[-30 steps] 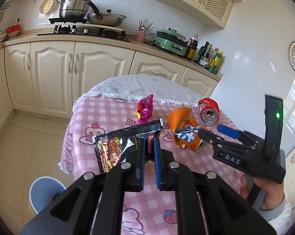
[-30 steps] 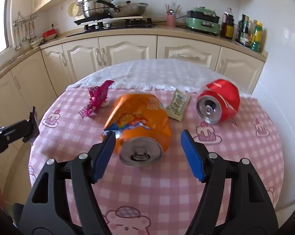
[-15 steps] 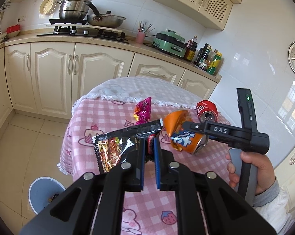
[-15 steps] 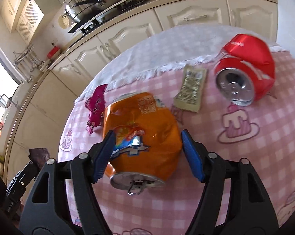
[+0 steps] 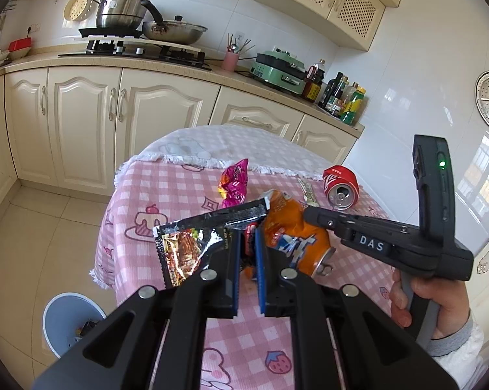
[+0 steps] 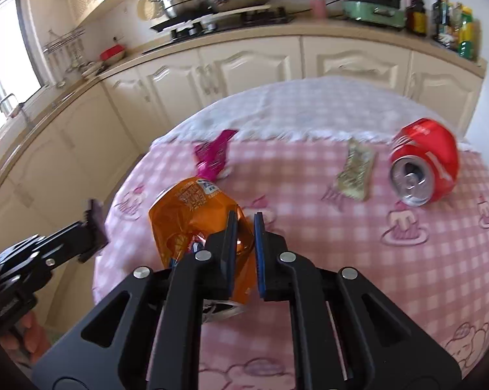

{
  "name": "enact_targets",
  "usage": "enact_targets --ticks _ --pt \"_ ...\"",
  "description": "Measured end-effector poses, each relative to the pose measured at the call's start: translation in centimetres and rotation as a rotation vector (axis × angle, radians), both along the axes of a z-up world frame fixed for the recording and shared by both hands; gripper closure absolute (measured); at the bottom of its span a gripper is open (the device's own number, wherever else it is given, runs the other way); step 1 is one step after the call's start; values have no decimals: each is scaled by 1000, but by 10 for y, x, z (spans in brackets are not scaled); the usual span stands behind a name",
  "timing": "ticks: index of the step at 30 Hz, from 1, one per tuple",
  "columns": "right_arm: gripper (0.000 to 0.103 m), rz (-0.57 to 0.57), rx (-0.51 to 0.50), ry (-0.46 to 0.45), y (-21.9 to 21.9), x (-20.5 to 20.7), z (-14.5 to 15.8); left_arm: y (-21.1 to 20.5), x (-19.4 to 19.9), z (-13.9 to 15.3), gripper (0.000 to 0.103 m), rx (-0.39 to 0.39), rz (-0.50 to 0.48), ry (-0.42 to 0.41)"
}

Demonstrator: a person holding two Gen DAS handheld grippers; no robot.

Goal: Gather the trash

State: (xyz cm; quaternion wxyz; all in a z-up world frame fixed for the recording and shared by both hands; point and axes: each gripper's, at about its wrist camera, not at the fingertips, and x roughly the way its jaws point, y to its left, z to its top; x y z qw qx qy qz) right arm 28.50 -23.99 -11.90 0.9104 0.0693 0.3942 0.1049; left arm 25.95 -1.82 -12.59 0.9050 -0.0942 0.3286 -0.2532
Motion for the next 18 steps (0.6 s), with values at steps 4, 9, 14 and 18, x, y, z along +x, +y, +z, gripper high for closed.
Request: enact_targets --ticks 4,9,14,18 --pt "92 3 7 19 1 0 -4 -1 -4 -10 95 5 -6 31" --pt "78 -35 115 75 -18 6 -16 -11 -14 -17 95 4 -48 44" --pt "44 -64 209 105 -38 11 -27 -27 -10 -27 96 46 -56 76" --pt "44 -101 270 135 -55 16 -38 -34 -6 -33 96 73 -47 86"
